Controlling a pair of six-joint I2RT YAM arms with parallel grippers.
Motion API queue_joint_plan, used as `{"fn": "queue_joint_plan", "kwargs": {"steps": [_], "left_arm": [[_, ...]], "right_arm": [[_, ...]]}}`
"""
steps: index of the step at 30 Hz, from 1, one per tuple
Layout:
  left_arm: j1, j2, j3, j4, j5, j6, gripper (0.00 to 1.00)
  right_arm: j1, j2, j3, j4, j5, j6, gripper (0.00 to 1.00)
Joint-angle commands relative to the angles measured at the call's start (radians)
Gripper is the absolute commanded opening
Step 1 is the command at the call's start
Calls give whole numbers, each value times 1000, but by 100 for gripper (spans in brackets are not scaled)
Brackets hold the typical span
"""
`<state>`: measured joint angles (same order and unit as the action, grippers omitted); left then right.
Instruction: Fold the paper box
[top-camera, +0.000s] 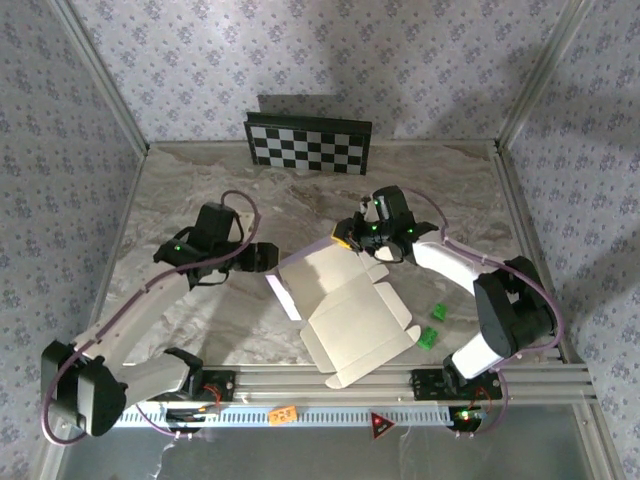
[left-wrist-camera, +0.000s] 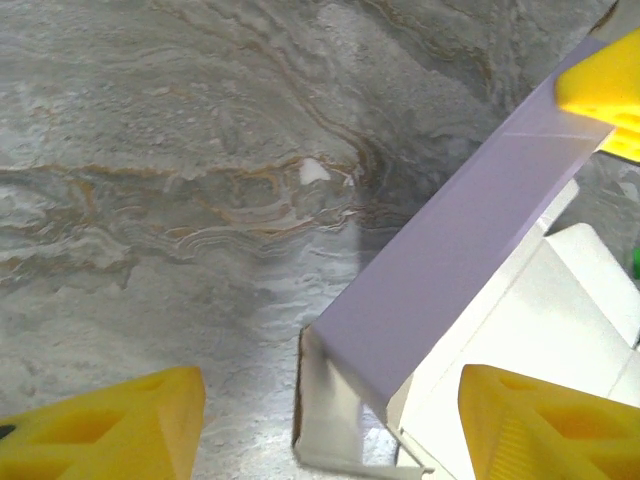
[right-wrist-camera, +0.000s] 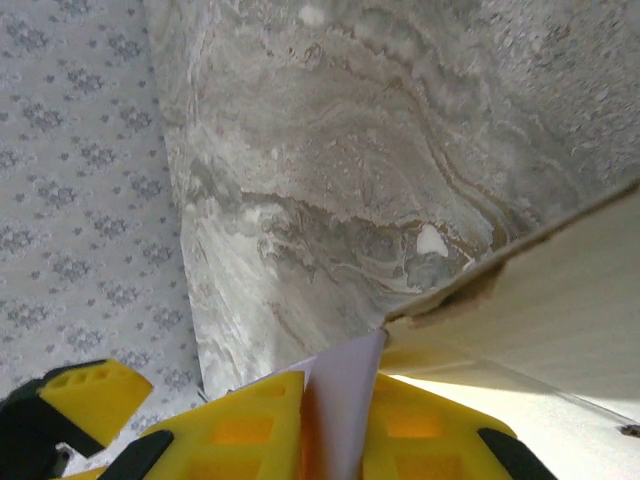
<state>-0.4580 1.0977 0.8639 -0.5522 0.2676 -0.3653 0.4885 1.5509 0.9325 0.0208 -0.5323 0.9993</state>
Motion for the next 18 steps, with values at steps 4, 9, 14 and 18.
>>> {"fn": "queue_joint_plan", "kwargs": {"steps": [4,9,14,18], "left_arm": [[16,-75,-130,77,-42,-121,67],[16,-168,-249,203,30,-151,69],[18,-207,-340,306,90,-161,70],[17,-249,-392,345,105,-174,68]], "right_arm": [[-1,-20,-22,50,72,2,15],[-7,-33,-34,55,89,18,14],[-10,-35,-44,82,94,43,14],[-11,-34,-43,88,100,53,13]]}}
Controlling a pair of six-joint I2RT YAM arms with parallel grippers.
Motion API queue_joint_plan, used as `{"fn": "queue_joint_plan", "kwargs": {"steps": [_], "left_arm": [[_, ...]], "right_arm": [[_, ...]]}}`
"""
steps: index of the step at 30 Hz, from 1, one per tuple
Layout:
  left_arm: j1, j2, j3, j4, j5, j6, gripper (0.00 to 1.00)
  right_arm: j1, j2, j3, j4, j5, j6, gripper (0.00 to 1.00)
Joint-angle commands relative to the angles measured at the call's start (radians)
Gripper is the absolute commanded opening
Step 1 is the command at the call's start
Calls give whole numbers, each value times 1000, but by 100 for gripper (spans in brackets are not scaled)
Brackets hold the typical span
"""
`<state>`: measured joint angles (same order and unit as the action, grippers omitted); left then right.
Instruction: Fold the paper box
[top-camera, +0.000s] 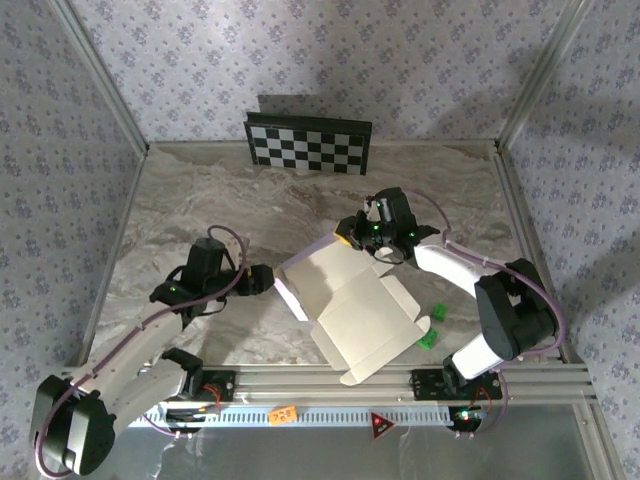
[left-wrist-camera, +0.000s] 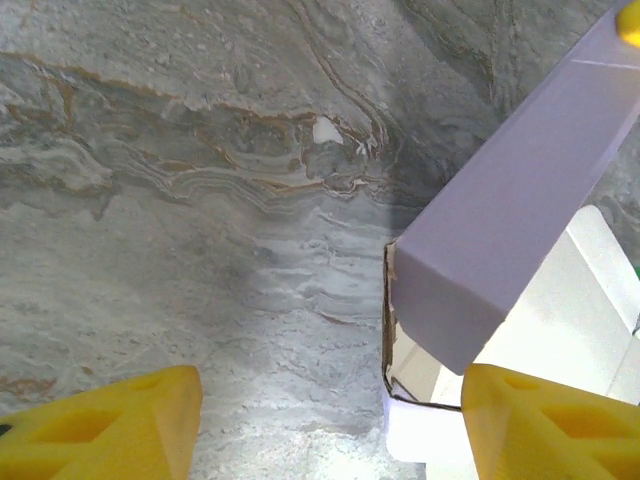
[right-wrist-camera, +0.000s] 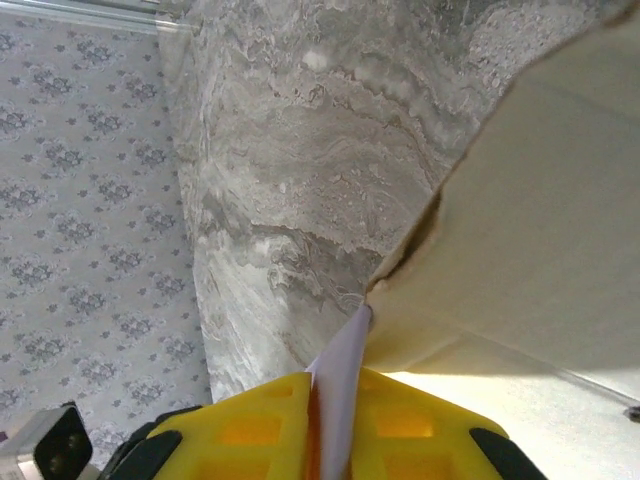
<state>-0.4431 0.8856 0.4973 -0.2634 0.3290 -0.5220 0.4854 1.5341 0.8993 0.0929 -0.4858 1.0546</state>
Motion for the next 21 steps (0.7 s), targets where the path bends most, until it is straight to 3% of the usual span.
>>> {"fn": "queue_joint_plan", "kwargs": {"steps": [1,8,15,21], "left_arm": [[2,-57,-35,60,35,-23,68],[3,-200,-70,78,-8,-19,80],[2,-110,-152,202,98,-37,69],[-15,-21,-189,344,180,-41,68]], "right_arm": [[-8,-17,-10,16,55,-2,13],[-10,-17,-10,21,64,8,12],[-14,-27,-27,62,76,40,11],[-15,-31,-32,73,82,52,10]]}}
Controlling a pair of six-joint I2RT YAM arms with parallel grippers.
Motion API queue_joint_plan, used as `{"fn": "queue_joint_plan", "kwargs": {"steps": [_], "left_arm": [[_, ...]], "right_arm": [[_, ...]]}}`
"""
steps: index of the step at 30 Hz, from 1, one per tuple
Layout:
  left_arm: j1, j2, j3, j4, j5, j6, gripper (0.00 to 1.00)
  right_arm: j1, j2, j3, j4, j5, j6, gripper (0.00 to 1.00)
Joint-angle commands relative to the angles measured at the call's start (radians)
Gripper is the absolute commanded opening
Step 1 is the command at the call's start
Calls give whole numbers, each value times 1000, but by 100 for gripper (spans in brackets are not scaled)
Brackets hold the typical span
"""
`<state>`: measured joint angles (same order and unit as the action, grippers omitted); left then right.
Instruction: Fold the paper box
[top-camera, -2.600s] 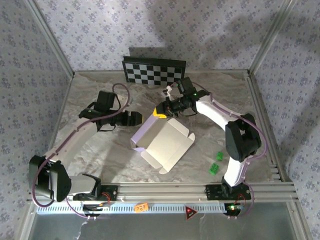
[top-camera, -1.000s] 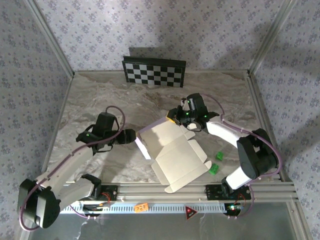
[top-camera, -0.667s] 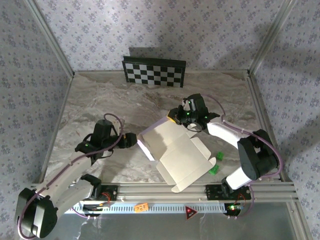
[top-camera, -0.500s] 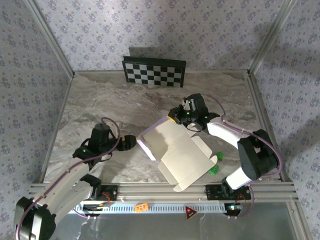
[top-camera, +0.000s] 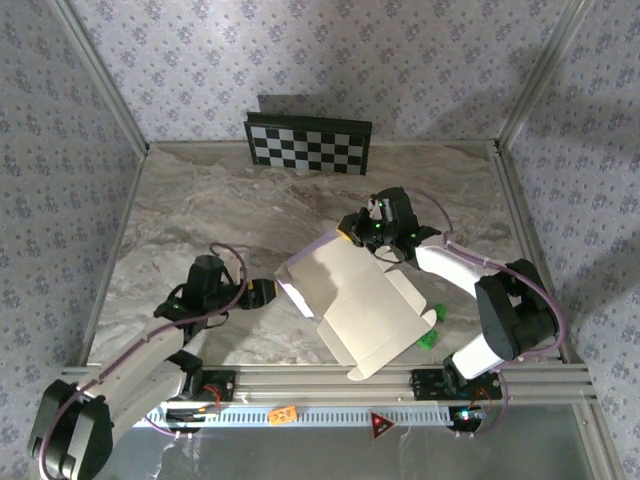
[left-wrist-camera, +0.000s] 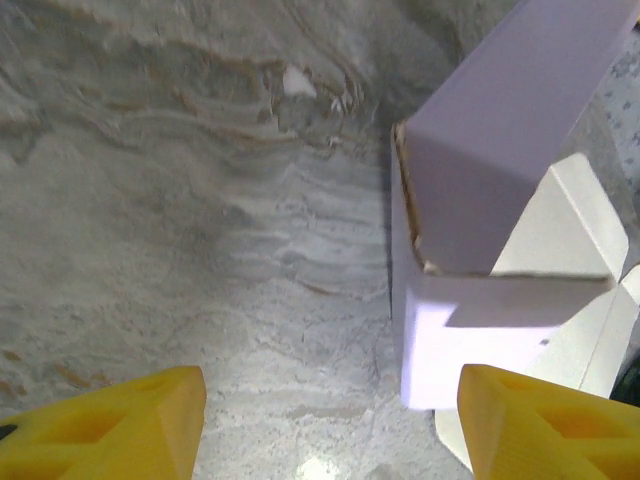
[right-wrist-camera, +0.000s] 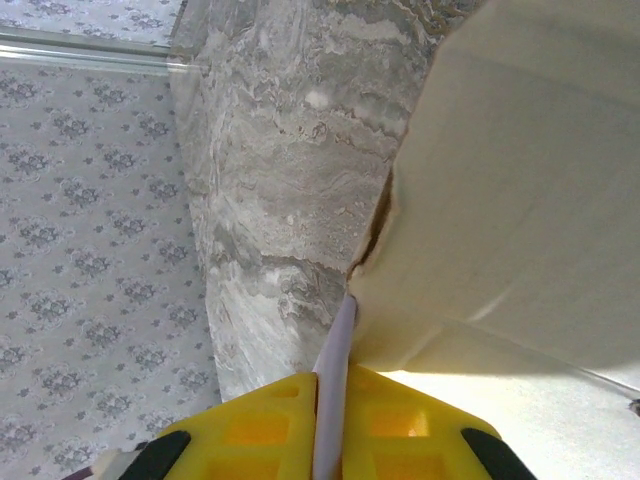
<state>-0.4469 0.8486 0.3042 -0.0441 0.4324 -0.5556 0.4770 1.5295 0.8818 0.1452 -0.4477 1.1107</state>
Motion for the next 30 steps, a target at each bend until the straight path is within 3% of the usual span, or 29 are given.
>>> {"fn": "queue_joint_plan", "kwargs": {"steps": [1,8,16,24,30], "left_arm": [[-15,26,1,141,87,-6,68],[-39,76,-11,246,117,-22,71],[-43,126,47,278,62,-24,67],[-23,20,302,-51,-154,103,74],[53,97,493,-234,-165,148,75]], "right_arm": [[-8,-28,-16,26,46,-1,10],[-4,-30,-50,106,67,52,9],[35,-34,-132,376,159,178,7],[84,-43,-197,695,317,178,7],[128,-26,-258,955,416,48,7]]}}
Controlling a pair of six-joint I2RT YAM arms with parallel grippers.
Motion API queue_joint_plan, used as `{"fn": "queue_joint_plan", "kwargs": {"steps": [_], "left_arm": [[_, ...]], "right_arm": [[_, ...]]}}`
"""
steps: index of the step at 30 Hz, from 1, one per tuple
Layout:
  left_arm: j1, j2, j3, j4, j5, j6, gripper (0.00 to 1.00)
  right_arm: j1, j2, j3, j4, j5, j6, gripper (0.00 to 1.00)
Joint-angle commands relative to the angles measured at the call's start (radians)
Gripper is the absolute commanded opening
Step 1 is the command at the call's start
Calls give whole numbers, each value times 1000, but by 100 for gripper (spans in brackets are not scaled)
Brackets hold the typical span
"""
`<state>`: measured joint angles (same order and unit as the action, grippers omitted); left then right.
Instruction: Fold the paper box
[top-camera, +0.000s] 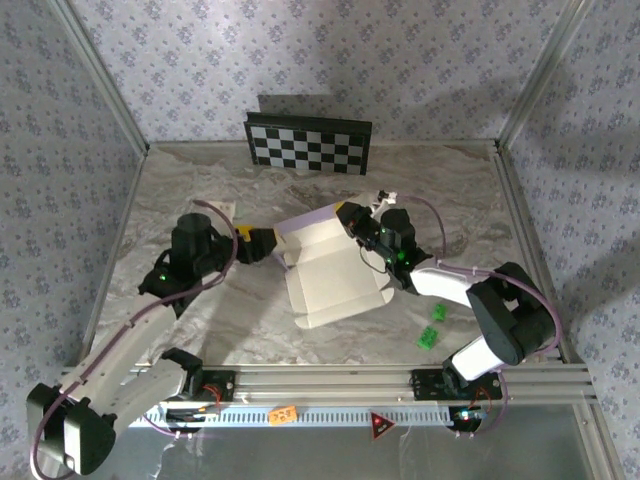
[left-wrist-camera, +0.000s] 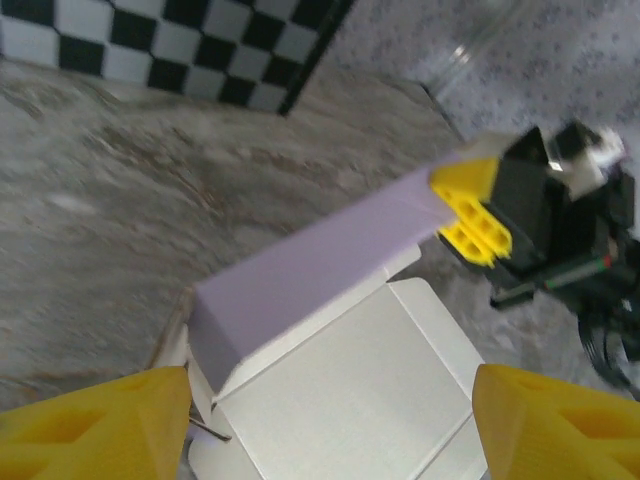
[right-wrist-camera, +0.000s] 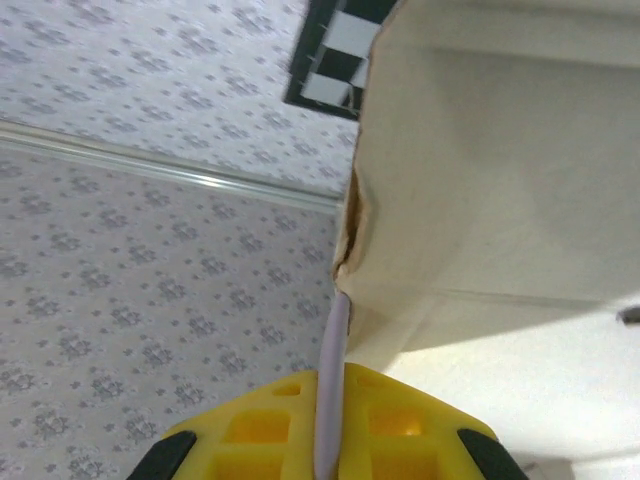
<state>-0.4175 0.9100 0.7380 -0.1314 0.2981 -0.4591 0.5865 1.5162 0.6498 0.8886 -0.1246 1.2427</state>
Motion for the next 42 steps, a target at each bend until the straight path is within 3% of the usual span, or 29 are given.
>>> {"fn": "queue_joint_plan", "kwargs": {"steps": [1,6,16,25,30,35,42], "left_arm": [[31,54,82,-163,-28,59,75],[40,163,168,-197,13,90,75],[42,408,334,-308,48,143,76],[45,565,413,-367,65,146,76],[45,617,434,-363,117,137,74],[42,624,440,-353,194,108,66],[35,581,388,-291,244,33,65]], "right_arm": [[26,-7,-38,243,104,-100,7],[48,39,-100,348,135,-112,6],[55,195,-188,501,199,24,6],[54,218,-197,501,201,53,13],[50,237,-195,502,194,69,13],[49,255,-193,501,193,89,13],[44,291,-181,501,180,115,13]]}}
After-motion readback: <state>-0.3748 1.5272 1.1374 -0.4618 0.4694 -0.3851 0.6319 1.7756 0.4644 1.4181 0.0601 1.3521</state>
